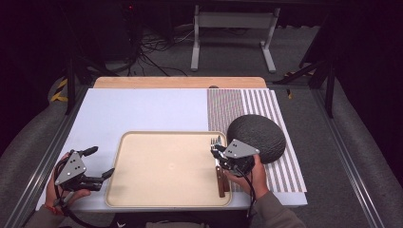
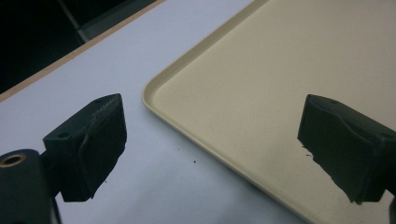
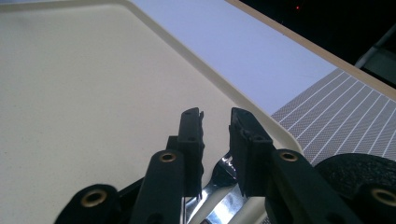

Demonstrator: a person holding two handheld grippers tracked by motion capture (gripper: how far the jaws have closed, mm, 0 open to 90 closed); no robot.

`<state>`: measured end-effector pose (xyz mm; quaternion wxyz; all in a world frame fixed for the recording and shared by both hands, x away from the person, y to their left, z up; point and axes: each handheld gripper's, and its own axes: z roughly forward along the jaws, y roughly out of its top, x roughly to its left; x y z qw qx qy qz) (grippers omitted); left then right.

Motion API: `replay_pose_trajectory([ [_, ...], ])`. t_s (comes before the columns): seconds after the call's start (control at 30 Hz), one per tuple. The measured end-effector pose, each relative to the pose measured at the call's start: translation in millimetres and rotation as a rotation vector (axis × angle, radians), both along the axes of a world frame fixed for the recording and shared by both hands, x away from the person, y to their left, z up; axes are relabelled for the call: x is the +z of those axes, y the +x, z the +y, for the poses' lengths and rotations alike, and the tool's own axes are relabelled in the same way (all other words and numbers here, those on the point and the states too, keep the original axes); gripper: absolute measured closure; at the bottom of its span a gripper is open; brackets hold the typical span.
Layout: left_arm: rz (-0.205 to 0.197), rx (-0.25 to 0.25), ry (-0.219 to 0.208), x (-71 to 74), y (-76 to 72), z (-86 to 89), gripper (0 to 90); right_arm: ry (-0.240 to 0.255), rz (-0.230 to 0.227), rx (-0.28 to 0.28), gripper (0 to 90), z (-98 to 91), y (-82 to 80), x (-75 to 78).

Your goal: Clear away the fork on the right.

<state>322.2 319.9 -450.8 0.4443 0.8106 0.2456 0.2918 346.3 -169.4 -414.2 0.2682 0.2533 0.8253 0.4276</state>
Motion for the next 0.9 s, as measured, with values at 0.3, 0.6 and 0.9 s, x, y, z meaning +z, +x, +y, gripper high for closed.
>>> replay_pose_trajectory([
  [0.3, 0.001, -0.003, 0.003, 0.1, -0.3, 0.1, 8.7, 0.026, -0.015, -0.016, 59.5, -8.7, -1.9, 7.3],
  [0.6, 0.002, -0.005, 0.004, -0.1, 0.1, -0.2, 8.7, 0.031, -0.032, -0.020, 47.5, -11.9, -4.1, 11.3],
  [0.9, 0.002, -0.003, 0.002, -0.3, 0.0, 0.1, 8.7, 0.026, -0.043, -0.047, 26.7, -13.6, -5.2, 12.5],
])
